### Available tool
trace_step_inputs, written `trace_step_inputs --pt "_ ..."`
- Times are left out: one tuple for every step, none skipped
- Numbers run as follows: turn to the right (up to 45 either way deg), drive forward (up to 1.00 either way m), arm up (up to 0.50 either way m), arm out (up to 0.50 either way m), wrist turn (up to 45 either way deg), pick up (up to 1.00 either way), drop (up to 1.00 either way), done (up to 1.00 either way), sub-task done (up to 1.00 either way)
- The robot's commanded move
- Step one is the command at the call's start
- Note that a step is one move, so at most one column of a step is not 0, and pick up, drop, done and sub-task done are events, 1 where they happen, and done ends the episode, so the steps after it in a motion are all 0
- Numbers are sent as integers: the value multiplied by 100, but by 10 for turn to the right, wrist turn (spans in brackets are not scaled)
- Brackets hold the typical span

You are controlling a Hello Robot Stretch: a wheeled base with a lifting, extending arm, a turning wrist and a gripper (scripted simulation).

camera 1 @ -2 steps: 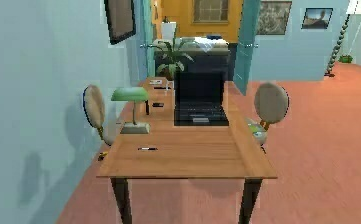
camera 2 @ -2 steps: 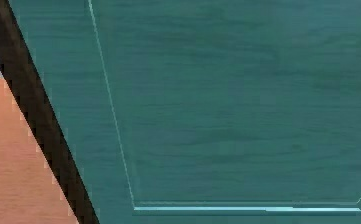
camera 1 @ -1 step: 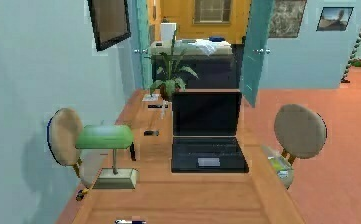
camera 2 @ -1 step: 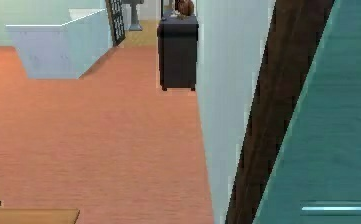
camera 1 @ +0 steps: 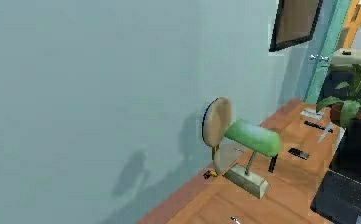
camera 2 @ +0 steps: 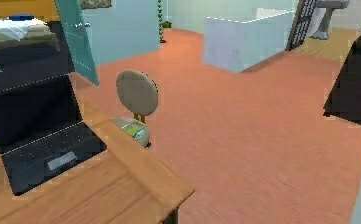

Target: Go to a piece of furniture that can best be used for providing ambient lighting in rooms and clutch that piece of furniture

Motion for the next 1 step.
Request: trace_step_inputs --pt "-450 0 0 0 0 0 0 0 0"
